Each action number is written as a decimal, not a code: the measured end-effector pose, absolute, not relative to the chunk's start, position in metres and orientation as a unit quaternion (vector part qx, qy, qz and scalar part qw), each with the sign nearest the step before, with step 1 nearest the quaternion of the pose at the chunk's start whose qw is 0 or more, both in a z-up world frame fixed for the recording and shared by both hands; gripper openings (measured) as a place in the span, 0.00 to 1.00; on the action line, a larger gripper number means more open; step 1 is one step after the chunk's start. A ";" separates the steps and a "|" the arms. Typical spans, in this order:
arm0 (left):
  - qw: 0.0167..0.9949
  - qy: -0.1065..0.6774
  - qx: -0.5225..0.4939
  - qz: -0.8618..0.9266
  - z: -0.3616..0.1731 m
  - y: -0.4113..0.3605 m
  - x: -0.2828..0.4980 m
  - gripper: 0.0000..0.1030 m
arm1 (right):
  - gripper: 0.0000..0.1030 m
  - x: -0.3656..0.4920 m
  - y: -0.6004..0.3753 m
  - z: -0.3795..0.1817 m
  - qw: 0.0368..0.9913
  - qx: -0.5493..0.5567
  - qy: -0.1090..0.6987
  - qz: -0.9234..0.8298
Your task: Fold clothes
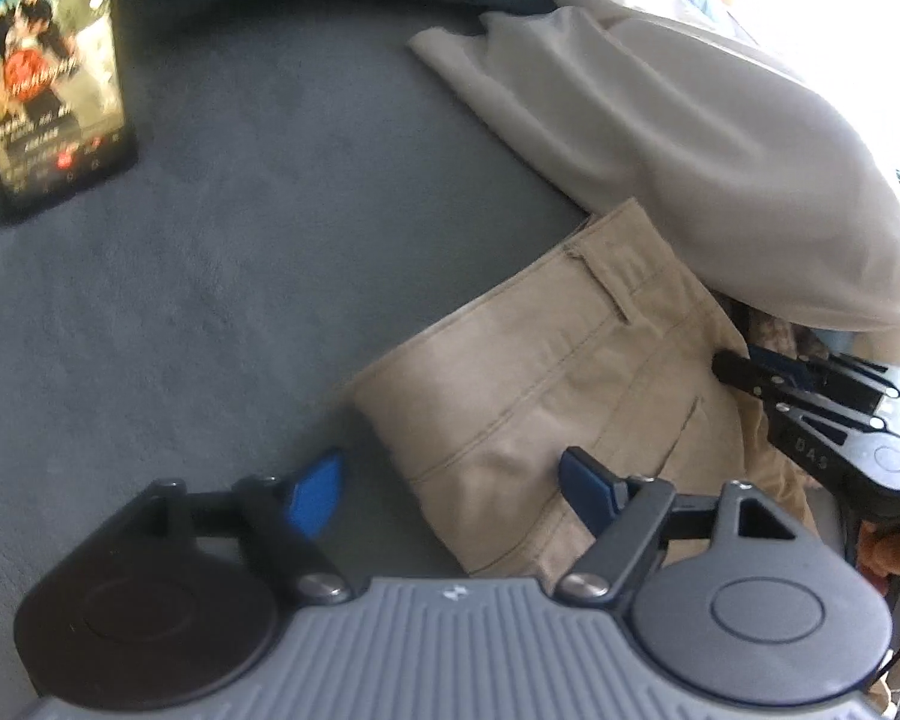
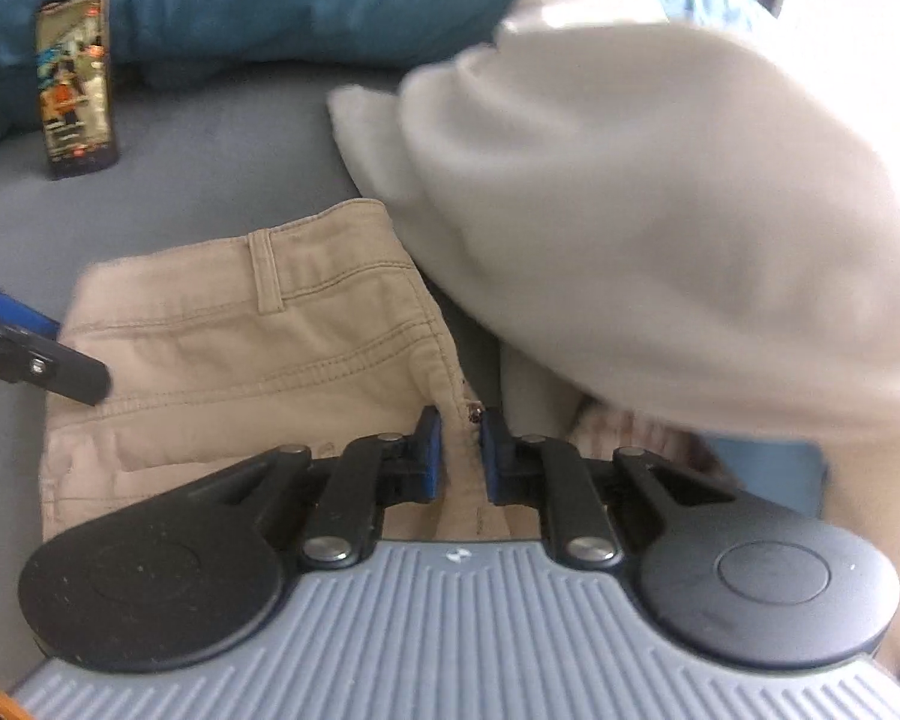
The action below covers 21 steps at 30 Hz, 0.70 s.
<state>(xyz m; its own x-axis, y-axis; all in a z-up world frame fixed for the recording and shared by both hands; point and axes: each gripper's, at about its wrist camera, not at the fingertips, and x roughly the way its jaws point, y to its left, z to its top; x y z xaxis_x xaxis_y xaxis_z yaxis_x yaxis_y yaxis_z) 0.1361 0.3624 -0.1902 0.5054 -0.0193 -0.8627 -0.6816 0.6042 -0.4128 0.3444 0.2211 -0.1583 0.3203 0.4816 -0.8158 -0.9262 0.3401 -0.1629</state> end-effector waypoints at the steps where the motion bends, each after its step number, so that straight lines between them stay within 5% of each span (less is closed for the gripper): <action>1: 0.771 0.450 -0.397 0.214 -0.193 0.363 0.135 0.76 | 0.12 0.344 0.222 -0.162 0.744 -0.325 0.341 0.473; 7: 0.762 0.426 -0.430 0.229 -0.198 0.368 0.128 0.68 | 0.14 0.341 0.224 -0.178 0.752 -0.320 0.339 0.467; 15: 0.744 0.401 -0.470 0.256 -0.200 0.367 0.121 0.44 | 0.44 0.363 0.228 -0.178 0.738 -0.307 0.351 0.489; 21: 0.744 0.394 -0.461 0.281 -0.197 0.358 0.117 0.35 | 0.44 0.387 0.232 -0.180 0.693 -0.296 0.394 0.526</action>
<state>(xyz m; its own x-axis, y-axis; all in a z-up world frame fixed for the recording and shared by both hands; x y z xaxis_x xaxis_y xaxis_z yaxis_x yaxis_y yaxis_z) 0.1171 0.3578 -0.1971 0.5322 0.0547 -0.8448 -0.7805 0.4183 -0.4646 0.3871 0.2321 -0.1803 0.1364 0.4961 -0.8575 -0.9624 0.2715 0.0040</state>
